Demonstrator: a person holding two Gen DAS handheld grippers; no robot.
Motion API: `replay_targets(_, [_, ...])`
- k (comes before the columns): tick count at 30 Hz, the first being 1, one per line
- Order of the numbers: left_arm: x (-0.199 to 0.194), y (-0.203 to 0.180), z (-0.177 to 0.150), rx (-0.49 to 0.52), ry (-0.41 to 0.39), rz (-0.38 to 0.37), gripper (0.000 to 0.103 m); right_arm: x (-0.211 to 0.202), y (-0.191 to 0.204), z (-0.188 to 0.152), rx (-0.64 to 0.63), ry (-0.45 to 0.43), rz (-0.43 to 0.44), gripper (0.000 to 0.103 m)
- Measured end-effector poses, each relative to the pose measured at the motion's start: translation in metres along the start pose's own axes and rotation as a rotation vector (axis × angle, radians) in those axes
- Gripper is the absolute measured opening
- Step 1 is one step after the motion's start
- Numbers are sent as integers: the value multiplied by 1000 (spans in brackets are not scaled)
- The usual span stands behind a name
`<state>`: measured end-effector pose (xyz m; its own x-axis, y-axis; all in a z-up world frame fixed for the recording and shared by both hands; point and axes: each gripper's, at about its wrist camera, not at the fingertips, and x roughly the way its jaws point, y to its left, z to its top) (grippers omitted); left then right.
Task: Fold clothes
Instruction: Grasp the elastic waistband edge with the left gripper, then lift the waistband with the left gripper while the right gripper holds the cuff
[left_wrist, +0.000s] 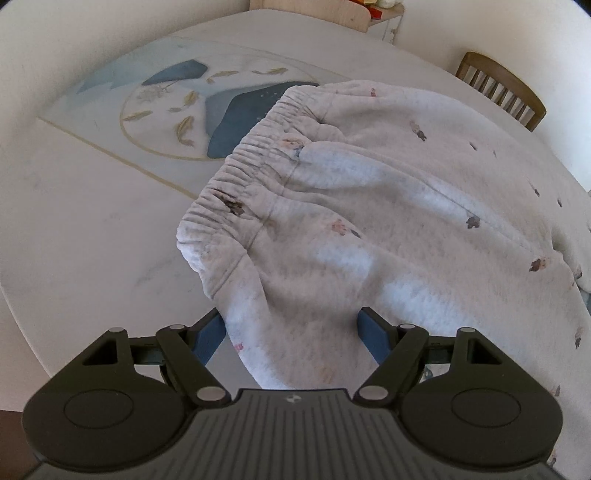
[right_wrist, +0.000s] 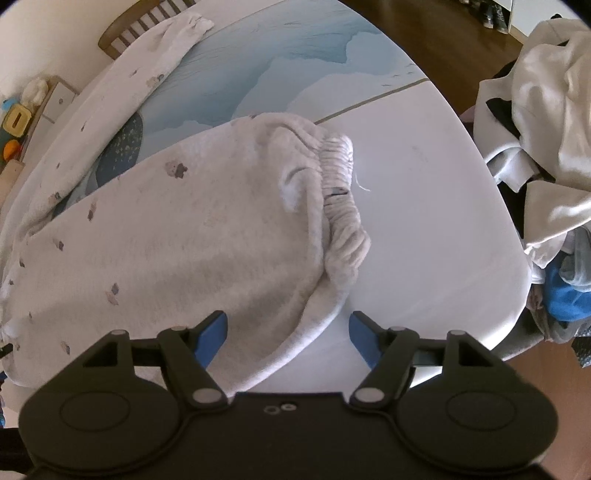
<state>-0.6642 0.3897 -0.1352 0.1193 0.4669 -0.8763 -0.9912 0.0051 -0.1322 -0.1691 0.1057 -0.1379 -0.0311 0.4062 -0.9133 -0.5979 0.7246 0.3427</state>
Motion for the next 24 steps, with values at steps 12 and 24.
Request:
replay_targets(12, [1, -8, 5, -52, -1, 9, 29, -2, -1, -1, 48, -93, 11, 103])
replay_targets(24, [-48, 3, -29, -65, -42, 0, 10, -36, -15, -11, -20, -176, 38, 103])
